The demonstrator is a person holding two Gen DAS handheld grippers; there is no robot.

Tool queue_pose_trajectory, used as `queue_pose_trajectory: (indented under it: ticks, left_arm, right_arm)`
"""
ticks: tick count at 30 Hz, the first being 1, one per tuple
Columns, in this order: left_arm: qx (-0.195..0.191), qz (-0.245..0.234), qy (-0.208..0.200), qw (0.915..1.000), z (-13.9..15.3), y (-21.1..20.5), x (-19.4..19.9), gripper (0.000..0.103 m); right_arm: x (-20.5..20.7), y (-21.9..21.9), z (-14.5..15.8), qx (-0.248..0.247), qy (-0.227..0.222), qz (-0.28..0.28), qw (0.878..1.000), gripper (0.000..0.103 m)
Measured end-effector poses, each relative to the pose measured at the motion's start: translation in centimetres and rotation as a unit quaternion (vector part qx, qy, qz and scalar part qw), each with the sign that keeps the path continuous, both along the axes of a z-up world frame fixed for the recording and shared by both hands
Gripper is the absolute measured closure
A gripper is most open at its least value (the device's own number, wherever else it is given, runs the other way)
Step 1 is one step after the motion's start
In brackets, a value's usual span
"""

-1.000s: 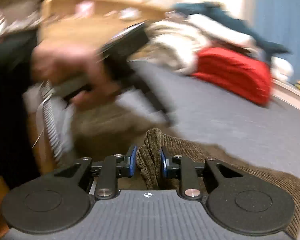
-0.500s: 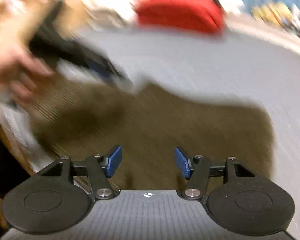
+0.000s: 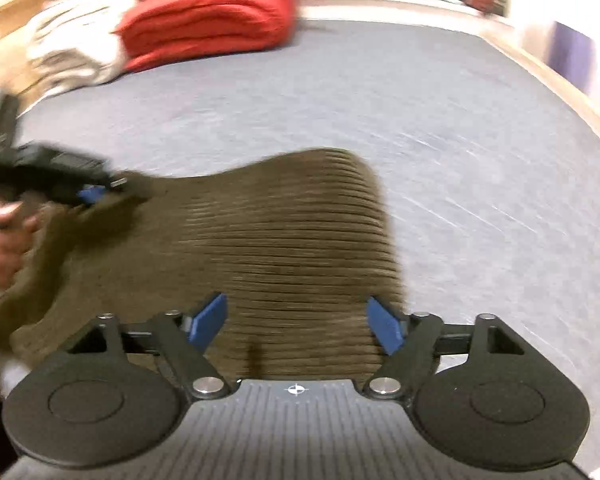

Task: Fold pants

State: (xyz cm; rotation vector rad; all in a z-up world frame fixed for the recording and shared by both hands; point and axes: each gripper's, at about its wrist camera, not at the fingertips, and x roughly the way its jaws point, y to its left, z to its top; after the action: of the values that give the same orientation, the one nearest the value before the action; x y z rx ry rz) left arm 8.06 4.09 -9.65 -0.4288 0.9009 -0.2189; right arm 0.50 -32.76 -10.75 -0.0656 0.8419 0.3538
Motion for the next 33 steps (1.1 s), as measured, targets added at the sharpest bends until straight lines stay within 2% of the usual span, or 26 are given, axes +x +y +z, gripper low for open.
queue_pose_trajectory:
  ticks: [3, 5, 7, 8, 9, 11, 12, 15, 17, 18, 19, 20, 21, 22, 24, 26, 28, 30, 32, 33]
  left_arm:
    - [0.006, 0.015, -0.036, 0.9992, 3.5, 0.3, -2.2, 0.080]
    - [0.044, 0.032, -0.057, 0.9969, 4.8, 0.3, -3.7, 0.080]
    - [0.068, 0.041, -0.054, 0.9954, 4.4, 0.5, -4.0, 0.076]
    - [0.077, 0.044, -0.037, 0.9954, 3.7, 0.6, -3.5, 0.071]
    - [0.094, 0.058, -0.023, 0.9936, 3.3, 0.7, -3.3, 0.071]
    - [0.148, 0.093, -0.032, 0.9841, 3.8, 0.6, -3.4, 0.071]
    - [0.157, 0.084, -0.051, 0.9827, 4.6, 0.3, -3.6, 0.071]
    - [0.147, 0.023, -0.101, 0.9836, 6.3, -1.3, -4.4, 0.069]
    - [0.138, -0.037, -0.105, 0.9840, 6.0, -2.7, -4.7, 0.068]
    - [0.139, -0.064, -0.093, 0.9837, 5.1, -3.3, -4.6, 0.068]
    - [0.150, -0.080, -0.072, 0.9829, 4.0, -3.8, -4.3, 0.068]
    - [0.177, -0.086, -0.030, 0.9800, 2.3, -4.2, -3.7, 0.069]
    - [0.202, -0.091, 0.010, 0.9751, 0.4, -4.2, -3.2, 0.070]
    - [0.207, -0.097, 0.009, 0.9736, -0.3, -4.1, -3.2, 0.069]
    - [0.213, -0.096, 0.001, 0.9724, 1.1, -4.5, -3.2, 0.066]
    - [0.181, -0.078, -0.018, 0.9801, 2.9, -4.2, -3.9, 0.036]
    - [0.123, -0.076, -0.047, 0.9884, 4.8, -3.7, -4.4, 0.031]
    - [0.072, -0.078, -0.069, 0.9920, 6.4, -3.2, -5.2, 0.028]
    - [0.009, -0.083, -0.079, 0.9934, 7.2, -3.0, -5.4, 0.020]
    - [-0.026, -0.088, -0.081, 0.9925, 7.5, -2.7, -5.3, 0.019]
  right_arm:
    - [0.5, -1.1, -1.4, -0.005, 0.032, -0.039, 0.999, 0.019]
    - [0.7, -1.5, -2.2, -0.004, 0.052, -0.053, 0.997, 0.018]
    - [0.2, -2.1, -2.9, -0.001, 0.069, -0.059, 0.996, 0.013]
    - [0.0, -2.0, -2.9, 0.004, 0.076, -0.058, 0.995, 0.012]
    - [-0.3, -2.4, -2.6, 0.012, 0.084, -0.057, 0.995, 0.011]
    - [-0.4, -2.2, -3.0, 0.020, 0.105, -0.063, 0.992, 0.012]
    - [-0.4, -2.2, -3.3, 0.022, 0.112, -0.068, 0.991, 0.012]
    - [-0.2, -2.4, -3.1, 0.040, 0.129, -0.083, 0.987, 0.014]
    - [0.1, -2.3, -3.2, 0.050, 0.134, -0.085, 0.986, 0.018]
    - [0.1, -2.3, -3.1, 0.056, 0.137, -0.086, 0.985, 0.025]
    - [0.0, -2.2, -3.2, 0.062, 0.139, -0.085, 0.985, 0.033]
    - [-0.1, -2.1, -3.1, 0.063, 0.137, -0.084, 0.985, 0.035]
    - [-0.3, -2.1, -2.9, 0.059, 0.132, -0.082, 0.986, 0.044]
    - [-0.4, -1.9, -2.6, 0.057, 0.126, -0.080, 0.987, 0.055]
    - [-0.4, -2.2, -2.1, 0.066, 0.116, -0.084, 0.987, 0.070]
    - [-0.5, -1.9, -1.4, 0.066, 0.099, -0.081, 0.990, 0.076]
    - [-1.7, -0.9, 0.3, 0.055, 0.061, -0.063, 0.995, 0.079]
    - [-3.4, 1.1, 2.3, 0.037, -0.002, -0.021, 0.999, 0.080]
    - [-5.3, 3.5, 3.9, 0.011, -0.069, 0.034, 0.997, 0.080]
    - [-6.7, 5.0, 4.8, -0.001, -0.106, 0.071, 0.992, 0.080]
